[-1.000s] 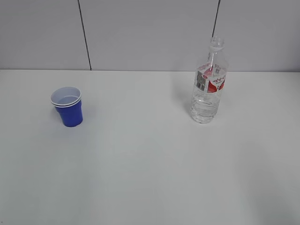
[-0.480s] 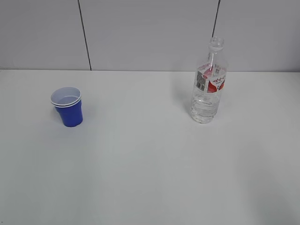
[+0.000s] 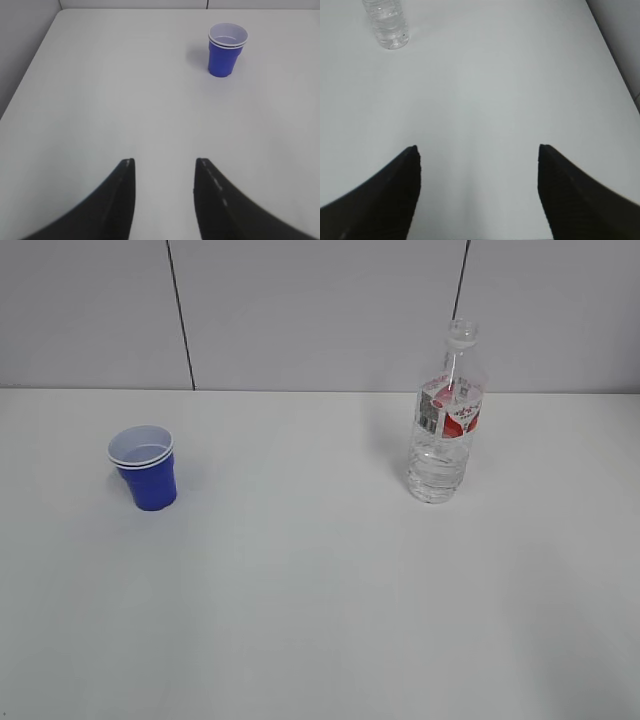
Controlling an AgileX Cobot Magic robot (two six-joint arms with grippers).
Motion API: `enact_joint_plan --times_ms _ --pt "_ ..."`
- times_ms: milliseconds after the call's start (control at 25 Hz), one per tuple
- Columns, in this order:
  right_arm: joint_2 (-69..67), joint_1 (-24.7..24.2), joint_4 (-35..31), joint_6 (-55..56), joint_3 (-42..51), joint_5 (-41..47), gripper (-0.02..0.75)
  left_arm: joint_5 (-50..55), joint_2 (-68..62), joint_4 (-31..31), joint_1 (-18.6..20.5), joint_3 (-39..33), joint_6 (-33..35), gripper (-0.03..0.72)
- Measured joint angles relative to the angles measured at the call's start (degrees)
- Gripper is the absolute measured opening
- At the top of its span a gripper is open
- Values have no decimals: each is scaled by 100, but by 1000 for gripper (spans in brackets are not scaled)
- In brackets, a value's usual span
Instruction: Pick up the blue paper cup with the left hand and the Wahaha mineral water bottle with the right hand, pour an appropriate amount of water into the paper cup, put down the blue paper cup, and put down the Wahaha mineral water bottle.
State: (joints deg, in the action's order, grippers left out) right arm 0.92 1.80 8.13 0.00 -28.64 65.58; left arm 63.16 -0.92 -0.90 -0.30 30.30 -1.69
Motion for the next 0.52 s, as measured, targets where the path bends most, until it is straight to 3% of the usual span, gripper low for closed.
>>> enact_joint_plan --times_ms 520 --pt "0 0 0 0 0 0 548 0 0 0 0 0 0 299"
